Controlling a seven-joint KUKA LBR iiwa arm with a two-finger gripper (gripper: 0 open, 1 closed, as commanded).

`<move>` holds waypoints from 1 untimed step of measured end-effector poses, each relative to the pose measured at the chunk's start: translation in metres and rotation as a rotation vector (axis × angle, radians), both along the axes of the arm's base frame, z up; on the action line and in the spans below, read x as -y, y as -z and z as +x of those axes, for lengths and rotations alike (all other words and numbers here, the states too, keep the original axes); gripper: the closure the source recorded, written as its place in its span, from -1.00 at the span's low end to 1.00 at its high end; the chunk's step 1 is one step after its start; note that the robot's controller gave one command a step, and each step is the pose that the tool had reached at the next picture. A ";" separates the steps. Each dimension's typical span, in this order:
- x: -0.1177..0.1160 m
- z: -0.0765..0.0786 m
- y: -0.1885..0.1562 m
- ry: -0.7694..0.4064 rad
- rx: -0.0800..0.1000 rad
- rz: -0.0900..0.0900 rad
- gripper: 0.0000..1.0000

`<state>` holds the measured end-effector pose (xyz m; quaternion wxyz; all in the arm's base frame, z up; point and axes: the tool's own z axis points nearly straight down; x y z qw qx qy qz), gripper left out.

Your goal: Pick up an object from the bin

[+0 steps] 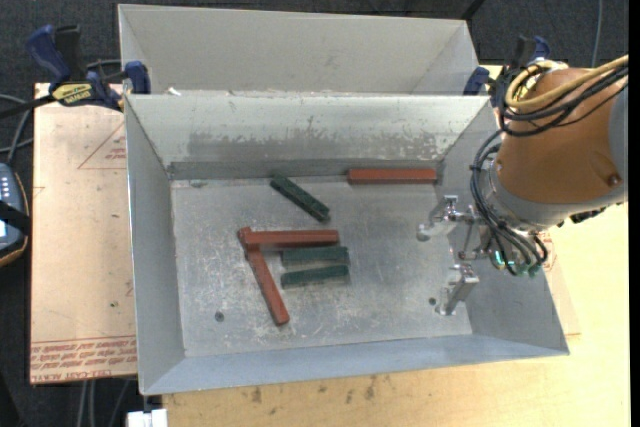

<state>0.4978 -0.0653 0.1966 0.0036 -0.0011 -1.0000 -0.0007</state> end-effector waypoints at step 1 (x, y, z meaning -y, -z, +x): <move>0.000 0.002 -0.004 -0.002 0.008 -0.001 -1.00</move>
Offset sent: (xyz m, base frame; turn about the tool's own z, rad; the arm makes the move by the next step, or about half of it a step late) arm 0.0637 0.0887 -0.1266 -0.3349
